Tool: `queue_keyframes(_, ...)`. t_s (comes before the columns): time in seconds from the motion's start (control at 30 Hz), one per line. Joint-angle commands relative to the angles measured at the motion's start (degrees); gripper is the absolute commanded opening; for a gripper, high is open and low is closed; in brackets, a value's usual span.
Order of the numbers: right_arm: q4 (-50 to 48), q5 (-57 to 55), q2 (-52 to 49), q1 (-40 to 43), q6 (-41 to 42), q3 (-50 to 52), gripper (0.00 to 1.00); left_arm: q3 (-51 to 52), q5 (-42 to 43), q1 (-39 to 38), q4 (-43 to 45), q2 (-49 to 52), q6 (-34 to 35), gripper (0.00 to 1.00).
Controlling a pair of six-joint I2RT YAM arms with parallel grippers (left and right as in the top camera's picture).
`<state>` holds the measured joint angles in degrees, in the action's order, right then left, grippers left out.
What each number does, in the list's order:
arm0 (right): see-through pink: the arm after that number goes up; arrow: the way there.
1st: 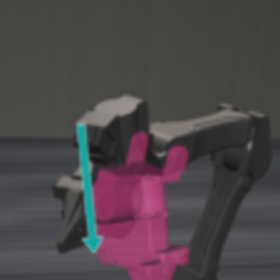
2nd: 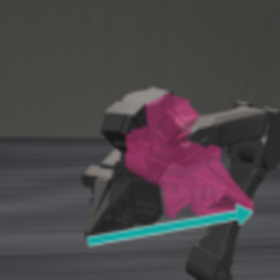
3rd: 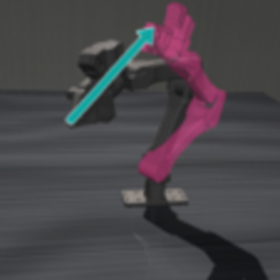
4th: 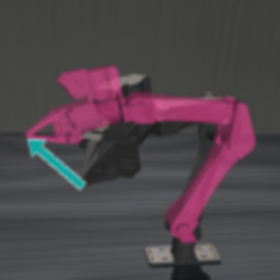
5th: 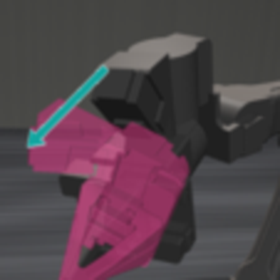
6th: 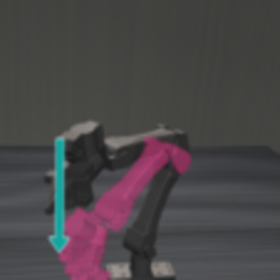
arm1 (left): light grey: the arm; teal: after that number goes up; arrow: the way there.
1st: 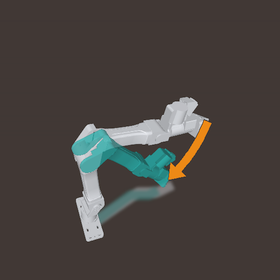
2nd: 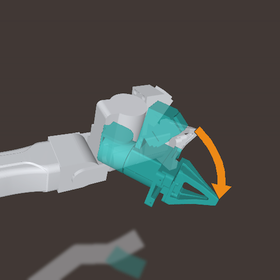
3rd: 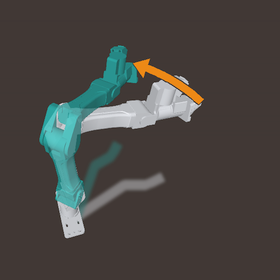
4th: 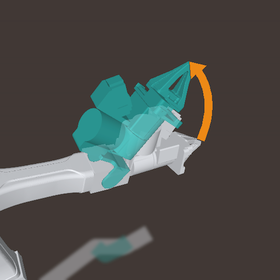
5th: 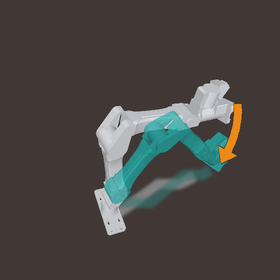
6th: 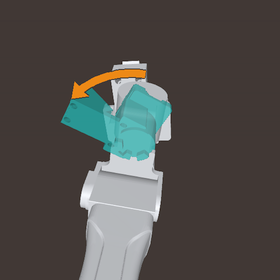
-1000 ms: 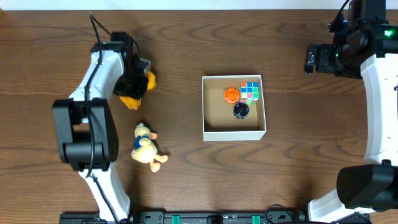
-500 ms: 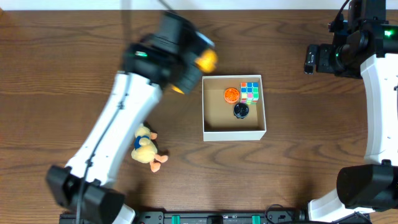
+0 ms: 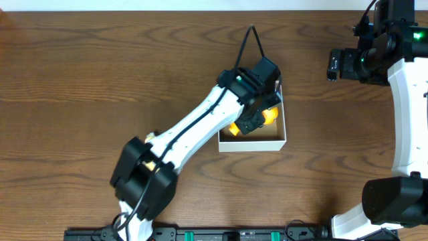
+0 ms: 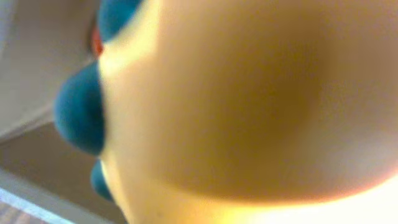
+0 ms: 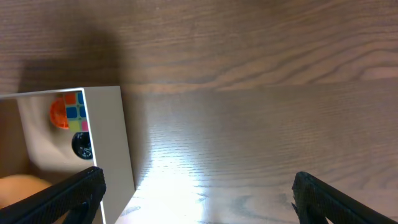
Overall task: Pack container
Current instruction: 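Carry the dinosaur into the box and release it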
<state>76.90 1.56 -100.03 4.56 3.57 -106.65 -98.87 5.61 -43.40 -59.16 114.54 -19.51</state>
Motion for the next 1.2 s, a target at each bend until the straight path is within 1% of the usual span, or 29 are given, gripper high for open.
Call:
queue_keyframes(0.0,0.13,0.39,-0.04,0.31,-0.94,0.48,0.99,0.39,-0.07,0.52,-0.37,2.25,0.26,0.06)
queue_keyframes(0.23,0.26,0.39,-0.04,0.31,-0.92,0.48,0.99,0.39,-0.04,0.61,-3.04,4.52,0.31,0.07)
queue_keyframes(0.27,0.26,0.39,-0.04,0.31,-0.94,0.48,0.99,0.39,-0.04,0.63,-3.54,4.61,0.28,0.17)
queue_keyframes(0.3,0.26,0.39,-0.04,0.31,-0.92,0.48,0.99,0.39,-0.04,0.61,-4.04,4.66,0.31,0.24)
queue_keyframes(0.4,0.24,0.42,-0.04,0.31,-0.92,0.48,0.99,0.39,-0.07,0.61,-4.44,4.66,0.28,0.29)
queue_keyframes(0.43,0.24,0.39,-0.04,0.31,-0.92,0.48,0.99,0.39,-0.07,0.63,-4.44,4.66,0.28,0.33)
queue_keyframes(0.47,0.24,0.39,-0.04,0.31,-0.92,0.48,0.99,0.39,-0.07,0.61,-4.44,4.66,0.28,0.42)
queue_keyframes(0.6,0.24,0.42,-0.04,0.31,-0.94,0.48,0.99,0.39,-0.07,0.61,-4.46,4.66,0.28,0.44)
queue_keyframes(0.83,0.26,0.39,-0.04,0.31,-0.94,0.48,0.99,0.39,-0.07,0.61,-4.46,4.66,0.26,0.56)
queue_keyframes(0.93,0.24,0.39,-0.04,0.31,-0.92,0.48,0.99,0.39,-0.07,0.61,-4.46,4.66,0.26,0.56)
queue_keyframes(0.97,0.24,0.39,-0.04,0.31,-0.92,0.48,0.99,0.39,-0.09,0.61,-4.44,4.66,0.26,0.58)
queue_keyframes(1.03,0.24,0.39,-0.04,0.31,-0.92,0.48,0.99,0.39,-0.07,0.61,-4.44,4.66,0.24,0.64)
queue_keyframes(1.13,0.24,0.39,-0.04,0.31,-0.94,0.48,0.99,0.39,-0.09,0.61,-4.44,4.63,0.07,0.67)
queue_keyframes(1.17,0.24,0.39,-0.04,0.31,-0.94,0.48,0.99,0.39,-0.09,0.61,-4.46,4.61,0.07,0.73)
